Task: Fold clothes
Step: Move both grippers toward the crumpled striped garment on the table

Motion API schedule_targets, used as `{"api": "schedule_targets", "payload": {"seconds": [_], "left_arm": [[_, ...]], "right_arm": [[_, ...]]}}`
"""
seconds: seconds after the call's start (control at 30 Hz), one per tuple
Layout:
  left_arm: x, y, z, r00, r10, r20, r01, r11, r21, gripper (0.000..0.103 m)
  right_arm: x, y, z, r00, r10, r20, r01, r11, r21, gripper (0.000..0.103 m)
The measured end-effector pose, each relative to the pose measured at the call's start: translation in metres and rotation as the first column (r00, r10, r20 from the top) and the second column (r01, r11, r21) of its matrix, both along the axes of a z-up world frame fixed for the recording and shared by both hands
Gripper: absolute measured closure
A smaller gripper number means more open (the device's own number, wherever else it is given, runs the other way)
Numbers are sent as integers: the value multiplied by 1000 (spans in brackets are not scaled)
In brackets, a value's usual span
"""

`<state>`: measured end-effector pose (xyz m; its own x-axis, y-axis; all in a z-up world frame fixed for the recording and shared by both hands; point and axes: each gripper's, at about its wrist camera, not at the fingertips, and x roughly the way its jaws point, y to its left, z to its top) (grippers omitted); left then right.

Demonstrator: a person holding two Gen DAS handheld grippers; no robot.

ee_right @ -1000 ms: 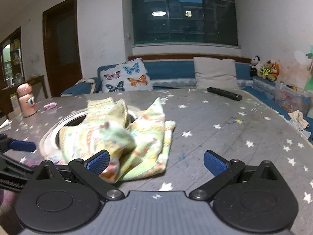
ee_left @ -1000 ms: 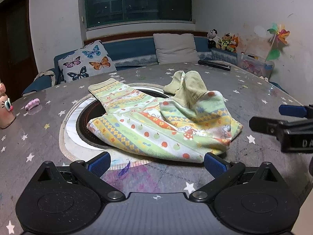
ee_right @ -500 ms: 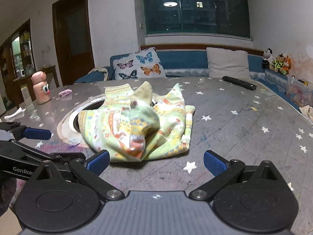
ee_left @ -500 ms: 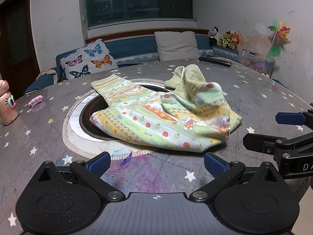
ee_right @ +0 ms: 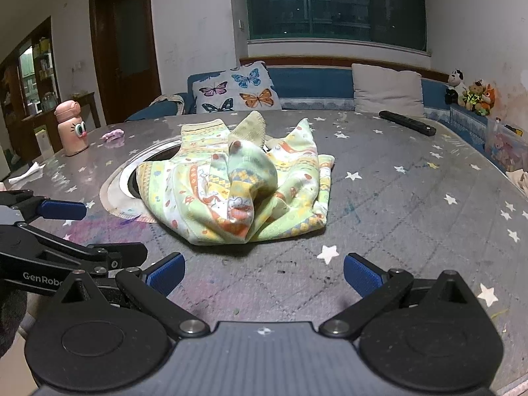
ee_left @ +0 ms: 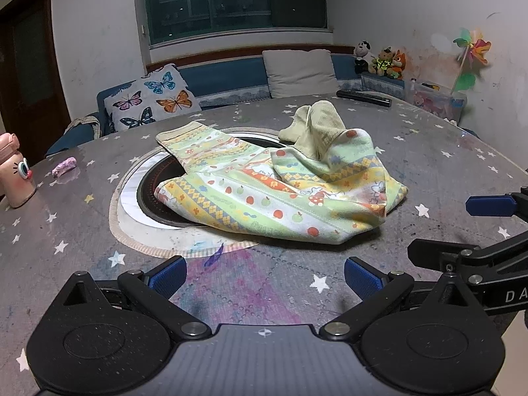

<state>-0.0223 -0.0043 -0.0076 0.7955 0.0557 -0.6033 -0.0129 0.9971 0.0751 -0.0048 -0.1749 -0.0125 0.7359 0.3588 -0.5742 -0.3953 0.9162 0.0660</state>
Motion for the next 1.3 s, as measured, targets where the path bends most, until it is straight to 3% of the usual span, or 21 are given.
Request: {"api": "schedule_targets", "payload": {"seconds": [1.3], "left_arm": [[38, 10, 9, 1000, 19, -23, -19, 1000, 0, 0]], "right_arm": [[33, 13, 14, 1000, 20, 11, -20, 1000, -11, 0]]}}
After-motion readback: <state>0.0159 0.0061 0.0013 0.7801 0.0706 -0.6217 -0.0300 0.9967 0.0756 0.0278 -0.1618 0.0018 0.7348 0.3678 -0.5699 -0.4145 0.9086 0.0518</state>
